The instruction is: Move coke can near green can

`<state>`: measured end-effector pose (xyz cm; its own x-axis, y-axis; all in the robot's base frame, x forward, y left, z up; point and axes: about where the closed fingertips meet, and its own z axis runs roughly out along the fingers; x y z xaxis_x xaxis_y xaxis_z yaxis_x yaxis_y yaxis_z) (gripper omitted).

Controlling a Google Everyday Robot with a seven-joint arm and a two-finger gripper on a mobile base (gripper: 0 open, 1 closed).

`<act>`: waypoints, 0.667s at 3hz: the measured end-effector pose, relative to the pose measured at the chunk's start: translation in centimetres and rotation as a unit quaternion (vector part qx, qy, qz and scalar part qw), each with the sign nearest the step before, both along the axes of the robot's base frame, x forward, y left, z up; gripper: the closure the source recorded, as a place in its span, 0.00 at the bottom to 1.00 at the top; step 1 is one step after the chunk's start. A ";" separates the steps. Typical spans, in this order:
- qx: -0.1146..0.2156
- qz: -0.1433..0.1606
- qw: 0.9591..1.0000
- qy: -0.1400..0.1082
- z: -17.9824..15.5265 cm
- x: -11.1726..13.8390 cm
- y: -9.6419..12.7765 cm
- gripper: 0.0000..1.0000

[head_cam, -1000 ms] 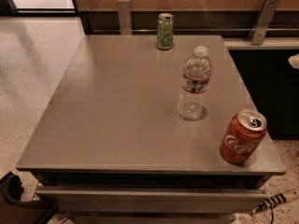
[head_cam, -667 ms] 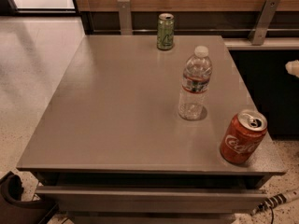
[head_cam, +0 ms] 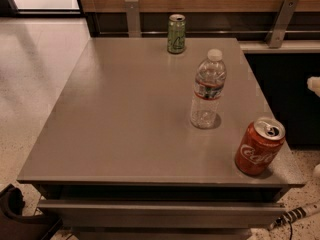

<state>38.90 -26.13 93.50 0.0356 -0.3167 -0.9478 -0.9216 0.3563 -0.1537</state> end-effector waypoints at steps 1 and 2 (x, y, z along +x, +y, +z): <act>-0.003 0.005 1.000 0.004 0.2 0.1 0.3 0.00; 0.000 0.004 1.000 0.006 0.0 0.0 0.3 0.00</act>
Offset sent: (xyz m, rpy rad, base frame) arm 0.0070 0.0006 -0.0215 0.0531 0.0700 -0.0106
